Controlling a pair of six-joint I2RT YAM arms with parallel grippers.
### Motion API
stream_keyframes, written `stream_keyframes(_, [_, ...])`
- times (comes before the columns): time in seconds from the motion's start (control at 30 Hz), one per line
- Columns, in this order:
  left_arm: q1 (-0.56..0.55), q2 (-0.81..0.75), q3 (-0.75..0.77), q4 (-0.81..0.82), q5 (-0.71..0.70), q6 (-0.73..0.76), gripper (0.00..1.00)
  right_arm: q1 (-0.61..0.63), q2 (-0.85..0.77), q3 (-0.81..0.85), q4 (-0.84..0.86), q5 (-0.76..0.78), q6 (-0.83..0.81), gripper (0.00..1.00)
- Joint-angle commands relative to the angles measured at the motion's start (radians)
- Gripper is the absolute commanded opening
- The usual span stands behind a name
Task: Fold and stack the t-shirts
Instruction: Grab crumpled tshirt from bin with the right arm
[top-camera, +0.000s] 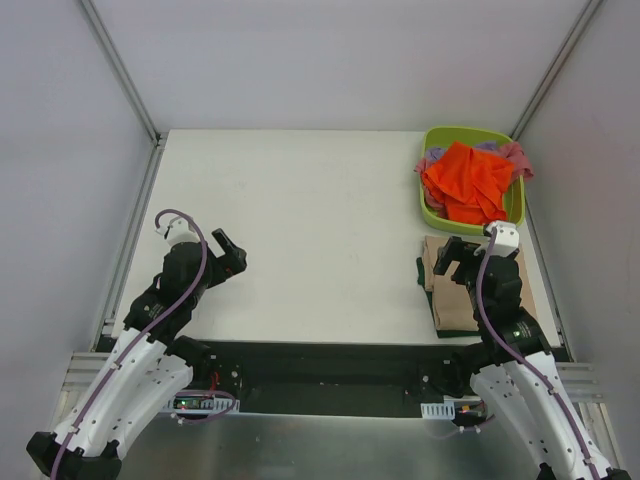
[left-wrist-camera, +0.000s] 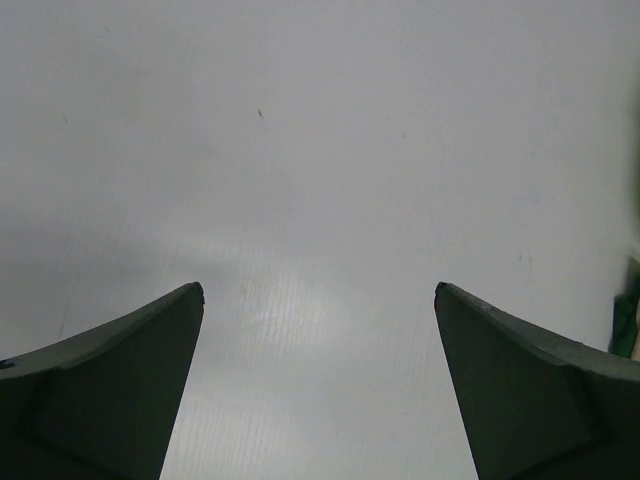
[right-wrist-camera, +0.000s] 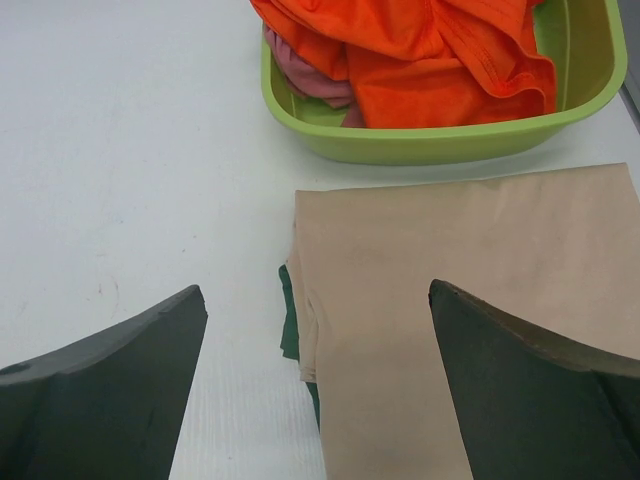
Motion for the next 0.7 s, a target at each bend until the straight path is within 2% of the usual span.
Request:
stream_keyframes(0.0, [0.008,0.003,0.038,-0.003,-0.029,-0.011,0.99,-0.003,0.009,0.007,0.038,0.0,-0.01,0.96])
stream_keyframes(0.43, [0.008,0.003,0.019,0.004,-0.037,-0.02,0.99,-0.003,0.099,0.042,0.033,-0.014,-0.018,0.96])
stream_keyframes(0.57, [0.008,0.015,-0.022,0.052,-0.017,-0.008,0.99,-0.007,0.219,0.133,-0.031,0.139,0.079,0.96])
stream_keyframes(0.67, [0.008,0.038,-0.031,0.082,-0.001,0.021,0.99,-0.029,0.358,0.246,-0.086,0.178,0.114,0.96])
